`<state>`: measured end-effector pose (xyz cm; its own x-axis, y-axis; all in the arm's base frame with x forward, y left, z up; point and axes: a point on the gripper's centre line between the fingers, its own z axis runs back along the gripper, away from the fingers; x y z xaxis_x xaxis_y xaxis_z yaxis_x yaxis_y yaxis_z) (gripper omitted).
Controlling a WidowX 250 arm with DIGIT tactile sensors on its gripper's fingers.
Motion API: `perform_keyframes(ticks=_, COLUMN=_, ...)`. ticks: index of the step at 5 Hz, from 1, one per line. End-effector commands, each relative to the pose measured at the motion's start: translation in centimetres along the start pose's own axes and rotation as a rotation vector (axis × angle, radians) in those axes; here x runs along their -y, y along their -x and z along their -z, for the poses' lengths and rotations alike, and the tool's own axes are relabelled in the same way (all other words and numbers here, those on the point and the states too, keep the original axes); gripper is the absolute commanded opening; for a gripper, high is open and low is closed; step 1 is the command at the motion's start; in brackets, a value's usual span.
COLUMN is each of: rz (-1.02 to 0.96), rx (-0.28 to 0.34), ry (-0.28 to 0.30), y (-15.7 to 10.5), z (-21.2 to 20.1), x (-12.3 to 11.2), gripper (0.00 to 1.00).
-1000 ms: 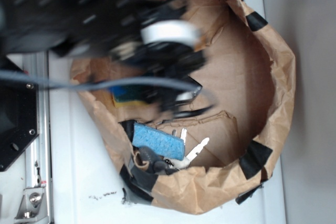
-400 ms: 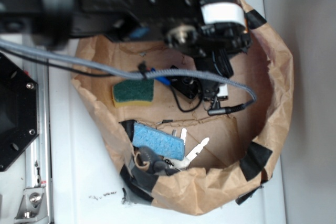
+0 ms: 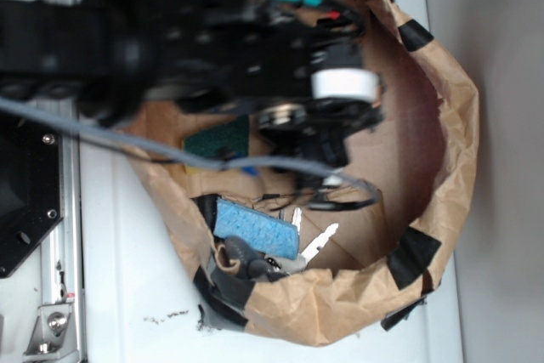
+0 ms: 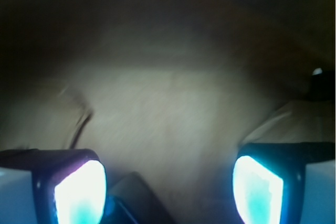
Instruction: Grab the black box.
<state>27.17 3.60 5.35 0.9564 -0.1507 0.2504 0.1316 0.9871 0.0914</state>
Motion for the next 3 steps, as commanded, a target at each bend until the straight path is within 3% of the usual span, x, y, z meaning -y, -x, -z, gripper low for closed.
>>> perform_keyframes(ticks=1, rz=0.101, rx=0.025, ry=0.058, y=0.38, z=-2.77, x=-1.64, gripper=1.0)
perform_keyframes(ticks=3, rz=0.08, rx=0.01, ry=0.077, y=-0.04, z=-3.22, x=-1.24, gripper=1.0)
